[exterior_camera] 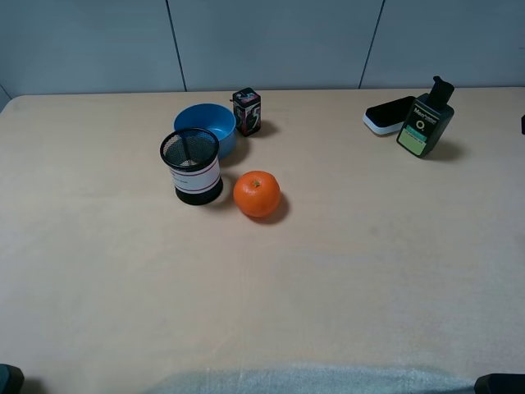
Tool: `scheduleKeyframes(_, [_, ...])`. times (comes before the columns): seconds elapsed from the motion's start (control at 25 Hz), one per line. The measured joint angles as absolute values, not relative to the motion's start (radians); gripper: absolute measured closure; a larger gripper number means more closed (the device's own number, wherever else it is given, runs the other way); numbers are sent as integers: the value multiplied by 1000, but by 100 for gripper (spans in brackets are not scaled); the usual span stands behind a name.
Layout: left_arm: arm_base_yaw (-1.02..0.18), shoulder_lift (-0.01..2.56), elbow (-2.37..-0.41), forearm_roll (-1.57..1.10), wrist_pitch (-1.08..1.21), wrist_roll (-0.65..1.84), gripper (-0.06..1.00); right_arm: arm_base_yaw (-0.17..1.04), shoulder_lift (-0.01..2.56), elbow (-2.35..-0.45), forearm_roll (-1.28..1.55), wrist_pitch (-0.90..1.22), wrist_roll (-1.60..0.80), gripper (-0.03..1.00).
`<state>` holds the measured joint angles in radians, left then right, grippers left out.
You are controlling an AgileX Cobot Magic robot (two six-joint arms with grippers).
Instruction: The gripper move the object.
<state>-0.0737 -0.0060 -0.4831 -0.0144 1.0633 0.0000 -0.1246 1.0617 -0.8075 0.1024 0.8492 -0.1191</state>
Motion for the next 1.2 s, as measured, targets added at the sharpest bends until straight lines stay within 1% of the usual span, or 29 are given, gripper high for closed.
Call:
scheduleKeyframes(0.32, [-74,-6,-483,-14,1063,0,19,-125,826,-606,102,763,-150,35])
scheduleKeyframes(0.6, [-74,-6,-483,-14,1063,0,19,-66,630,-464,102,747,-155,35])
scheduleKeyframes(0.8, [-74,-6,-483,-14,1063,0,19,-55,533,-452,106,727,-152,35])
scheduleKeyframes(1.2, [-74,-6,-483,-14,1063,0,19,-55,479,-452,106,731,-110,35])
